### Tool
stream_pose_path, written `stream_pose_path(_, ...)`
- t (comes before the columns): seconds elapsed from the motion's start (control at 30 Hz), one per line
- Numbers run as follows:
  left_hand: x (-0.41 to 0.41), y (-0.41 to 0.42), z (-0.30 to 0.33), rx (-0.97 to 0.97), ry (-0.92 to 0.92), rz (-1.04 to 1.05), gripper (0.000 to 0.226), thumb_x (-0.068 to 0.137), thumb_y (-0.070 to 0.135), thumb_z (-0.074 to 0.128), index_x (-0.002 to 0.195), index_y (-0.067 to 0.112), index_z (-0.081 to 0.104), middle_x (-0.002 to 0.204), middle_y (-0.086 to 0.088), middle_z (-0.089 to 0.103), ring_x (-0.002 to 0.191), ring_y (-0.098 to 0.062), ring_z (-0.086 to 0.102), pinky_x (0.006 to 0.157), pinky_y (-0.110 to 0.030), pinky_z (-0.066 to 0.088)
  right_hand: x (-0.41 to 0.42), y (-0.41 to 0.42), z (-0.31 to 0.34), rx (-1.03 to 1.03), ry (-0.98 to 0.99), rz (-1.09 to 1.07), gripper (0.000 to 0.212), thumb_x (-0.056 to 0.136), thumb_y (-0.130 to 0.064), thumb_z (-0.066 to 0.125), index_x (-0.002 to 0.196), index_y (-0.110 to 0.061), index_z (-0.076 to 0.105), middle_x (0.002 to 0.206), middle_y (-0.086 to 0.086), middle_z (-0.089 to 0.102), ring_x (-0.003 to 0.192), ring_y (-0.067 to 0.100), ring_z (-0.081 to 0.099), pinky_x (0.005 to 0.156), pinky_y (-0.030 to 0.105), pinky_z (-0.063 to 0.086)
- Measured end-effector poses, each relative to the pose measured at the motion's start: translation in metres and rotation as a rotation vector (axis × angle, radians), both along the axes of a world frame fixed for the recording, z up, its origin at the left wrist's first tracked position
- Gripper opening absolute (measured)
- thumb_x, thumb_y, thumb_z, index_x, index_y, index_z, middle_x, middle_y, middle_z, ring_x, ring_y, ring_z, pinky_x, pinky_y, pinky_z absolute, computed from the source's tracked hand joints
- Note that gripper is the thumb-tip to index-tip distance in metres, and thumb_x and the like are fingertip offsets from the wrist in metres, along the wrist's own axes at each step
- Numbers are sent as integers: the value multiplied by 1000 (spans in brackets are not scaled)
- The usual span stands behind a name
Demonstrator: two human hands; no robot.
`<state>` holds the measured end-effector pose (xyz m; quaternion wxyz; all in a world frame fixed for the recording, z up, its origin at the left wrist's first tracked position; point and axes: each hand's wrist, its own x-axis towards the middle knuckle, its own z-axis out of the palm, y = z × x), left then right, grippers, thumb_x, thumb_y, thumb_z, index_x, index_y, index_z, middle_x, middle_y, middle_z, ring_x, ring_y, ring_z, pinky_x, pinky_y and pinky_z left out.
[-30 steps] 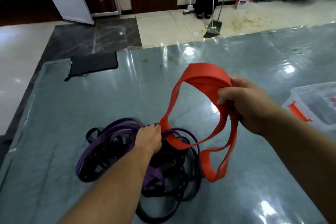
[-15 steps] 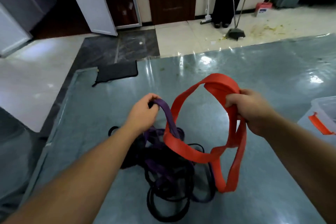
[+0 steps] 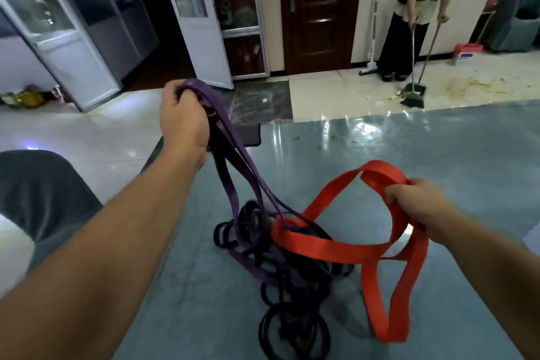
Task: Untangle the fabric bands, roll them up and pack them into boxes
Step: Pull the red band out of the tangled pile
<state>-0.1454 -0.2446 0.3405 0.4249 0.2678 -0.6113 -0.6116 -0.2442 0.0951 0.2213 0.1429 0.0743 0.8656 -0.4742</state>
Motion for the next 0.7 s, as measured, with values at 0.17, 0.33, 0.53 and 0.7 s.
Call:
stream_pose_path(0.17, 12, -20, 25, -47, -3, 84, 32, 93, 9, 37, 85, 32, 58, 75, 3, 63, 61, -17, 57, 60, -31, 48, -2, 21, 3, 126, 41, -43, 14, 73, -15, 69, 74, -2, 72, 67, 15, 66, 62, 32, 60, 59, 35, 49)
stream_pose_path(0.33, 22, -35, -6, -184, -325, 92, 23, 87, 23, 48, 89, 36, 66, 87, -2, 67, 75, -21, 61, 73, -45, 61, -5, 31, 10, 110, 95, -142, 15, 78, -16, 66, 77, -2, 71, 72, 18, 66, 68, 35, 61, 64, 37, 49)
stream_pose_path(0.53, 39, -27, -83, -572, -976, -234, 7, 92, 15, 64, 99, 16, 65, 89, -4, 65, 82, -26, 62, 69, -34, 46, 1, 10, 30, -186, 126, -178, 10, 71, -4, 64, 76, 3, 68, 63, 15, 58, 52, 27, 51, 53, 35, 44)
stream_pose_path(0.7, 55, -22, -147, -666, -1313, -497, 16, 84, 22, 72, 90, 18, 58, 93, -6, 67, 85, -25, 64, 68, -34, 49, 16, -9, 52, -341, 139, -75, 10, 76, 4, 61, 81, -2, 68, 62, 9, 53, 46, 18, 45, 43, 25, 37)
